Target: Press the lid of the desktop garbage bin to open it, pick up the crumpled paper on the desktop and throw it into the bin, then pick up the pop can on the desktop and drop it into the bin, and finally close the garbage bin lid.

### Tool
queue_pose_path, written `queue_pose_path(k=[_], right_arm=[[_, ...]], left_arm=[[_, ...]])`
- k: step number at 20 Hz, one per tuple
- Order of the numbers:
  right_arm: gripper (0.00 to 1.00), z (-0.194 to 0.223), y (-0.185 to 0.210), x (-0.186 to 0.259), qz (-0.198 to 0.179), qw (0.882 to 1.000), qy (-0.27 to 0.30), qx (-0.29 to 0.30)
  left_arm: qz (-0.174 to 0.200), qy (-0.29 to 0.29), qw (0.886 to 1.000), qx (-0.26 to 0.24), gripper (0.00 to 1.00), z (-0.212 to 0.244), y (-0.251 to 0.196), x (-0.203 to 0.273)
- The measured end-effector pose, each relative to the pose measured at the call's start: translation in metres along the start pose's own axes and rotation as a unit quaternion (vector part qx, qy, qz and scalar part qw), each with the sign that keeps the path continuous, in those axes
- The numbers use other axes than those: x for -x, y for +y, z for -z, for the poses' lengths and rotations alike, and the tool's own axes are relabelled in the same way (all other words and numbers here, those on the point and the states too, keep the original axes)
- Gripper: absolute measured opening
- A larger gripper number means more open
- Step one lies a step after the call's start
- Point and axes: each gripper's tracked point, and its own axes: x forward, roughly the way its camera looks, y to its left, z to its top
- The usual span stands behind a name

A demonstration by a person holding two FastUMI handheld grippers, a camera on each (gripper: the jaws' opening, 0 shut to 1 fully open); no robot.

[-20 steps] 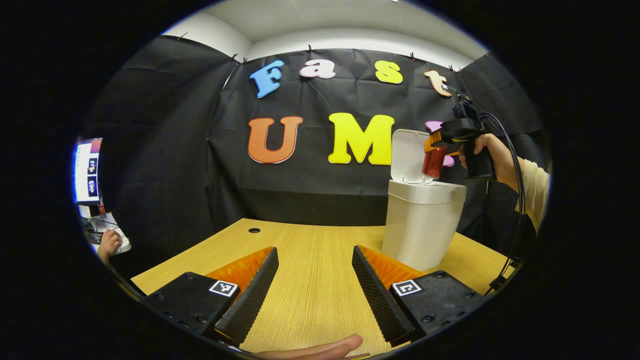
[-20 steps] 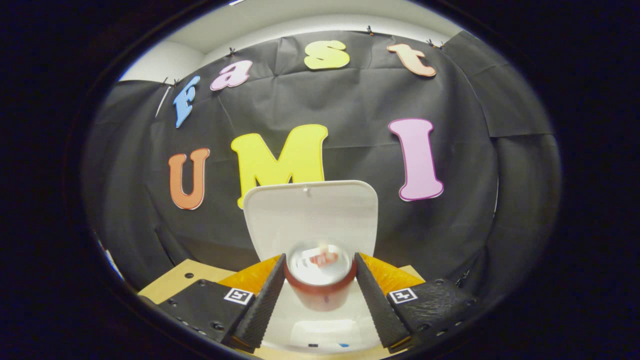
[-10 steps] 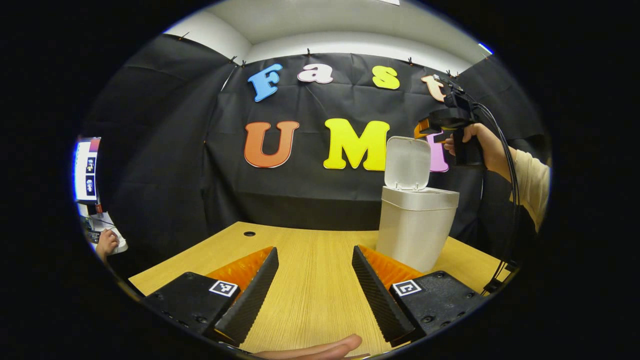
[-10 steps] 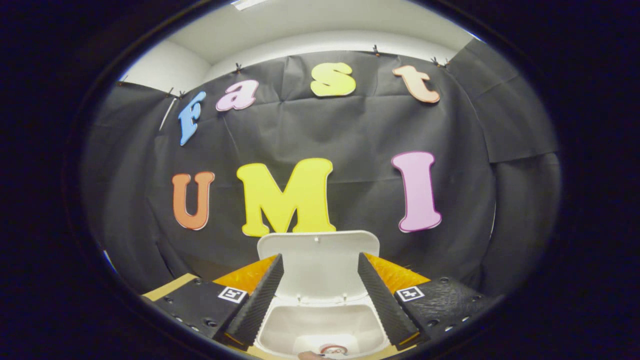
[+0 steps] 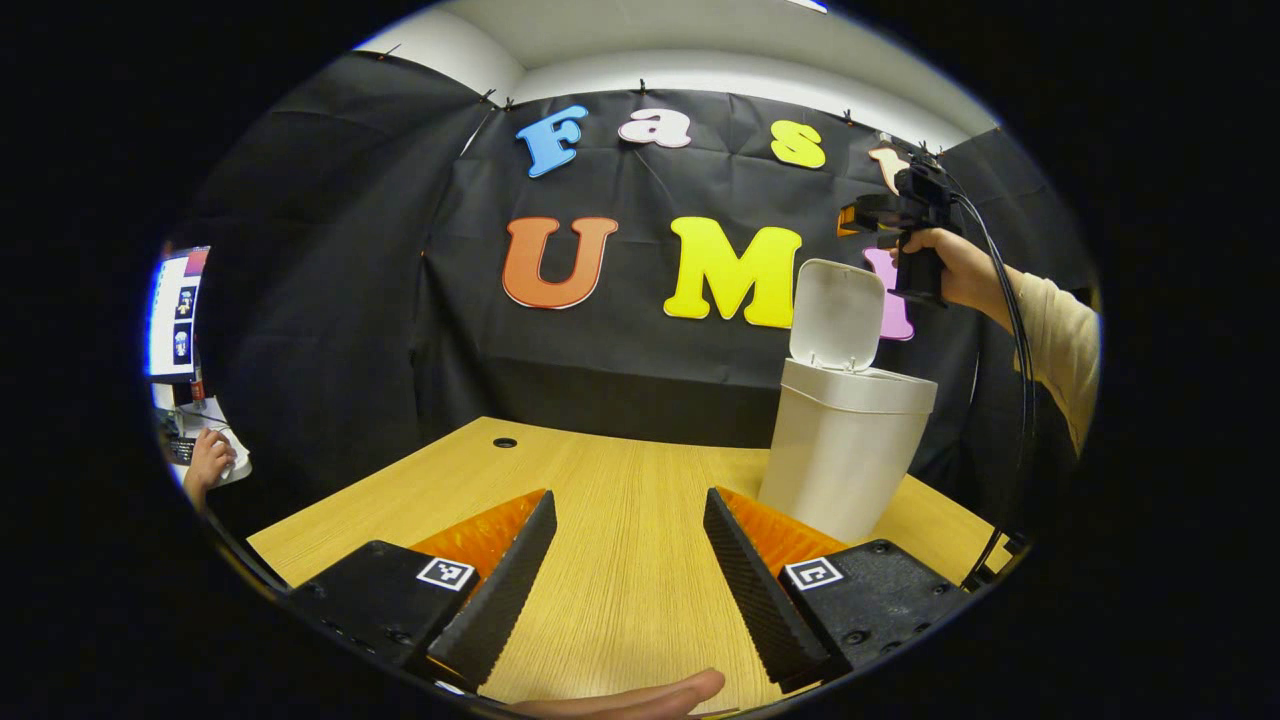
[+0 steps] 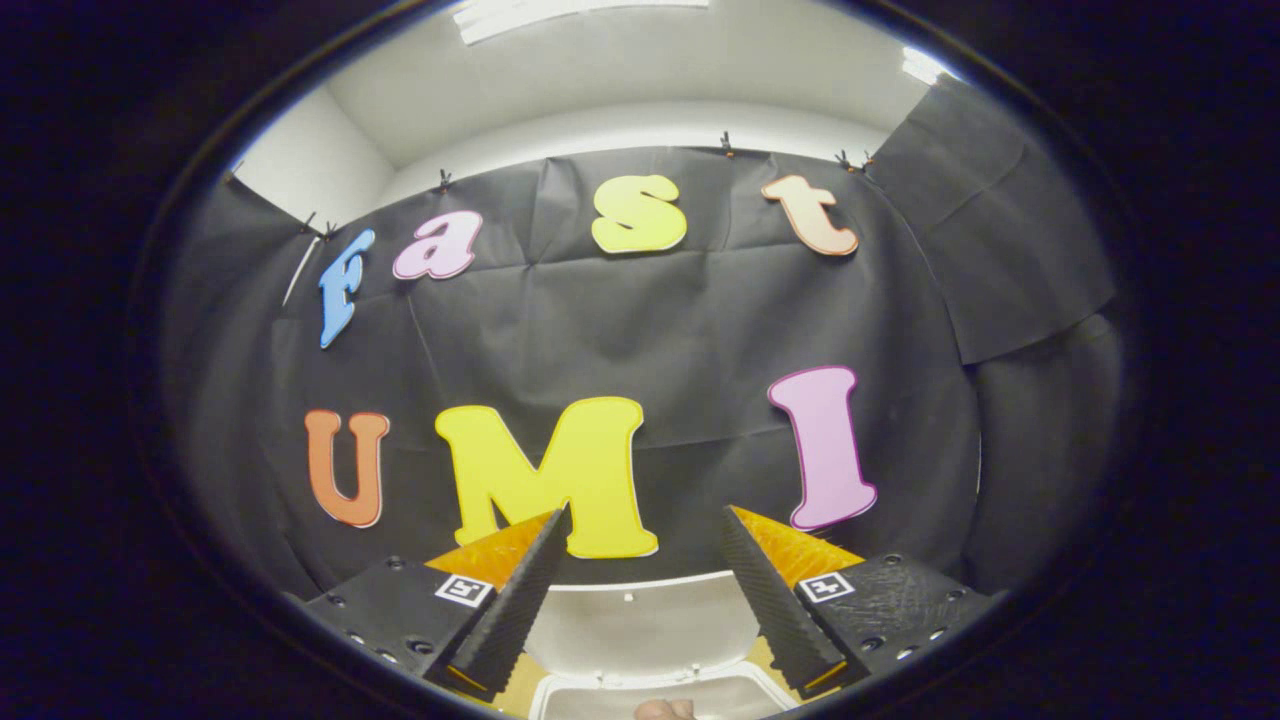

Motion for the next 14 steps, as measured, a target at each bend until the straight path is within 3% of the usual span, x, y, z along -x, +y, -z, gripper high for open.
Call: queue_pose_path(k=[1, 2, 3, 8, 14], right_arm=[[0.98, 0.003, -0.004, -0.007, 0.007, 1.0, 0.006, 0.004], [0.91, 0.007, -0.005, -0.013, 0.006, 1.0, 0.017, 0.009], [0.95, 0.014, -0.003, -0.018, 0.004, 0.999, 0.029, 0.017], [0.95, 0.046, -0.009, -0.03, 0.018, 0.993, 0.088, 0.071], [0.94, 0.044, -0.006, -0.011, 0.007, 0.992, 0.099, 0.082]], left_arm=[[-0.002, -0.001, 1.0, -0.003, 0.97, -0.001, 0.001, 0.0], [-0.002, -0.002, 1.0, -0.005, 0.97, 0.0, 0.002, 0.001], [-0.001, -0.004, 1.0, -0.006, 0.97, -0.001, 0.001, 0.001], [0.003, -0.006, 1.0, -0.013, 0.96, -0.001, -0.003, 0.001], [0.011, -0.004, 1.0, -0.021, 1.0, 0.0, -0.011, 0.0]])
